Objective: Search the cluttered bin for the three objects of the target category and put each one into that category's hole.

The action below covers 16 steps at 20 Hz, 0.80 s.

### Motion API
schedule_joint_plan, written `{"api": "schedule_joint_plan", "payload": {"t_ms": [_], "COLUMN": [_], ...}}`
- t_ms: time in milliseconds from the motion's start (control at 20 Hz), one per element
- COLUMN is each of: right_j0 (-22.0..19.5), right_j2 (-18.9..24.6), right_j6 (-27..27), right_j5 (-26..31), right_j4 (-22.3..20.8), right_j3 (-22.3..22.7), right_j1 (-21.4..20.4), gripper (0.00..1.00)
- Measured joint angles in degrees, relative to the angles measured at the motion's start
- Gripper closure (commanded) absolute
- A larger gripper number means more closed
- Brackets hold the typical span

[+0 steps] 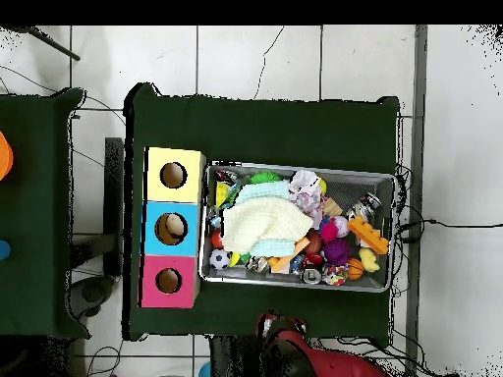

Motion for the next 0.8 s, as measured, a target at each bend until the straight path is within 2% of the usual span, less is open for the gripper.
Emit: {"api": "schedule_joint_plan", "payload": {"t_ms": [250,300,800], "right_j0": [-1.30,-1.28,-1.28], "right_j2": [1.59,1.84,2.06], "right_j6": [0.00,0.00,0.00], "right_j5": [0.89,1.32,2.34], "right_j4": [-0.04,-0.04,-0.05], "right_j3": [-0.26,-0.37,-0.97], "right_j1": [-0.92,-1.32,-1.92], "gripper": [1.00,0.00,0.00]}}
